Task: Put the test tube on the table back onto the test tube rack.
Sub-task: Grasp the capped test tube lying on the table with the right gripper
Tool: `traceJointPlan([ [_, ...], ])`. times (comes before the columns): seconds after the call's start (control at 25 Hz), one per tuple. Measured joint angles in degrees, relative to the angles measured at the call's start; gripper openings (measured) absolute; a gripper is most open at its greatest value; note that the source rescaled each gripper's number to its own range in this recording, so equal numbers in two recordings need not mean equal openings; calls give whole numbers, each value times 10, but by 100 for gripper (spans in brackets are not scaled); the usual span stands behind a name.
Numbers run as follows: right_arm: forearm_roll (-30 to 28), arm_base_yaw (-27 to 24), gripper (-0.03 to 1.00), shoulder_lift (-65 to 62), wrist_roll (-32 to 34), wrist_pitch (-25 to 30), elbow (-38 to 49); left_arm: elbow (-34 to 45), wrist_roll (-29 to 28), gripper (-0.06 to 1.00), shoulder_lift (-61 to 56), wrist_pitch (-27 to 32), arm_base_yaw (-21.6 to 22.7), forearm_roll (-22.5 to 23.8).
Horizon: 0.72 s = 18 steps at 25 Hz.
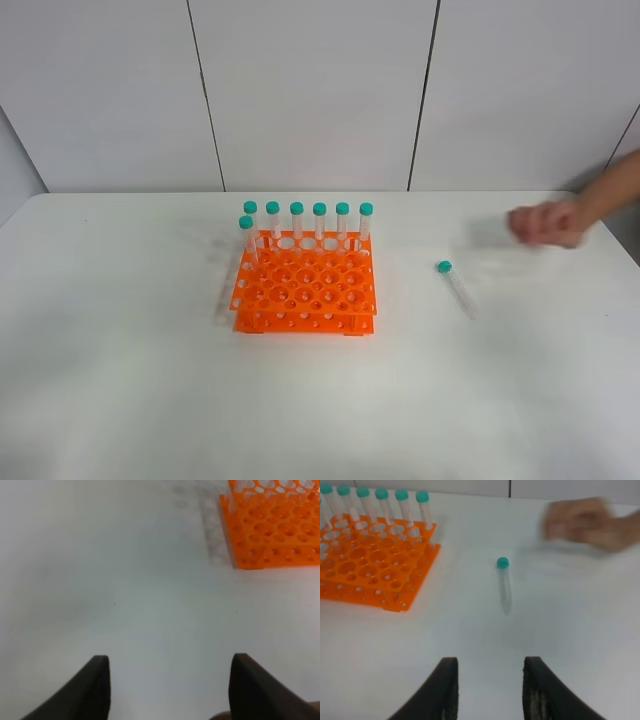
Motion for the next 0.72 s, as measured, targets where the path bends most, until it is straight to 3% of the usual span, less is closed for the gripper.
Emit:
traceJointPlan([
  [0.72, 0, 0, 50, 0, 0, 0, 0, 0, 0, 100, 0, 0, 0, 0],
])
